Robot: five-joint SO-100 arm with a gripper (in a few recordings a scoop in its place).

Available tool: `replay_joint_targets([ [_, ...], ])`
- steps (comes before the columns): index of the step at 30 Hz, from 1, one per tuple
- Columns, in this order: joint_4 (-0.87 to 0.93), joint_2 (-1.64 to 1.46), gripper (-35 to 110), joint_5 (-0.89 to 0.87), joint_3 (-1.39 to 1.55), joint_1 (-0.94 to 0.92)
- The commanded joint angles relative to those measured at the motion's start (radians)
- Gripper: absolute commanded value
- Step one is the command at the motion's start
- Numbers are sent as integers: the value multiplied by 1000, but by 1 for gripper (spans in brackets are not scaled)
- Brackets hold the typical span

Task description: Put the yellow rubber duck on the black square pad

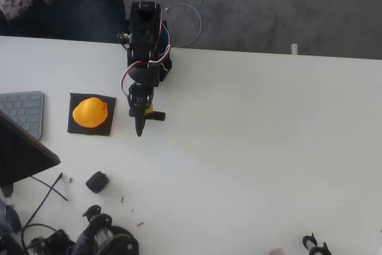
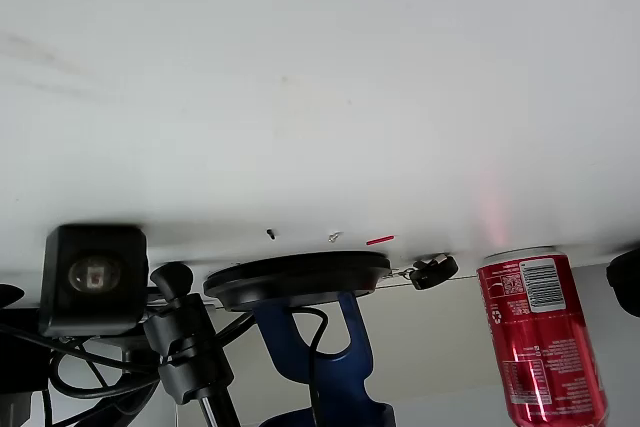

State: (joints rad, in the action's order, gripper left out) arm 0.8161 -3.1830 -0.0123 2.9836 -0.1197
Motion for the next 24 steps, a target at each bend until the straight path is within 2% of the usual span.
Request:
replay_joint_targets([
  [1, 2, -21, 20, -17, 0, 3],
  [10, 2, -21, 4, -17, 0, 3],
  [24, 2, -21, 3, -17, 0, 3],
])
